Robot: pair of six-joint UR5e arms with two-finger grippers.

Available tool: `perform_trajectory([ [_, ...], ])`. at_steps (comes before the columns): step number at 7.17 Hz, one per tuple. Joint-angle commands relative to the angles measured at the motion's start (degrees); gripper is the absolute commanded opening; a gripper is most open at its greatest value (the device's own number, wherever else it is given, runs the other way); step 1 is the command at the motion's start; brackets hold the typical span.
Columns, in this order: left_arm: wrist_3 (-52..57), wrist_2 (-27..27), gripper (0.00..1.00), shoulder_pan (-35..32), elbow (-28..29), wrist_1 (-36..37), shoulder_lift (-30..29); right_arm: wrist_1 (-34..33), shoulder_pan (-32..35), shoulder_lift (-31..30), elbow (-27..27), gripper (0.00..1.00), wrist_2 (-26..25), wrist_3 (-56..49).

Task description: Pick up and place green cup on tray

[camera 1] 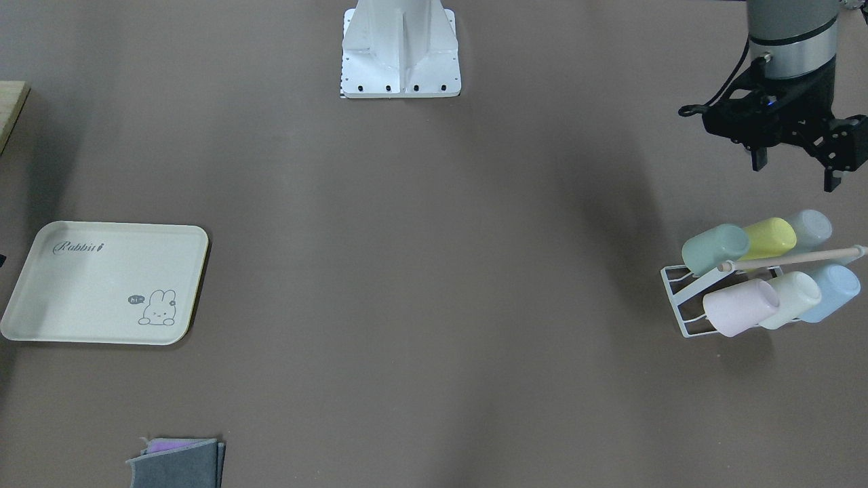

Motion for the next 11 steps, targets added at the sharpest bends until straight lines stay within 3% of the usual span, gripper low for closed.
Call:
perform_trajectory([
  [1, 2.0, 9.65, 0.98, 7.63, 0.13, 4.47, -0.13, 6.56, -1.06, -1.65, -2.35, 1.0, -0.25, 0.62],
  [2, 2.09, 14.04, 0.98, 11.23, 0.56, 8.85, -1.35, 11.4, -1.06, -1.84, -4.81, 0.99, 0.1, 1.58],
  [4, 3.83, 21.25, 0.98, 15.64, 2.93, 13.71, -3.38, 13.64, -1.24, -1.58, -6.24, 0.93, 0.27, 1.77],
  [6, 16.2, 30.05, 0.98, 16.27, 5.83, 13.82, -5.14, 13.65, -2.2, -0.79, -6.33, 0.91, 0.28, 1.86],
  [8, 17.82, 31.58, 0.98, 17.85, 8.63, 13.38, -5.4, 13.91, -3.86, 0.44, -6.33, 0.9, 0.01, 3.61],
  [11, 18.7, 41.04, 0.98, 23.63, 15.04, 11.18, -4.53, 14.09, -4.58, 0.53, -6.86, 0.68, -0.08, 3.53],
])
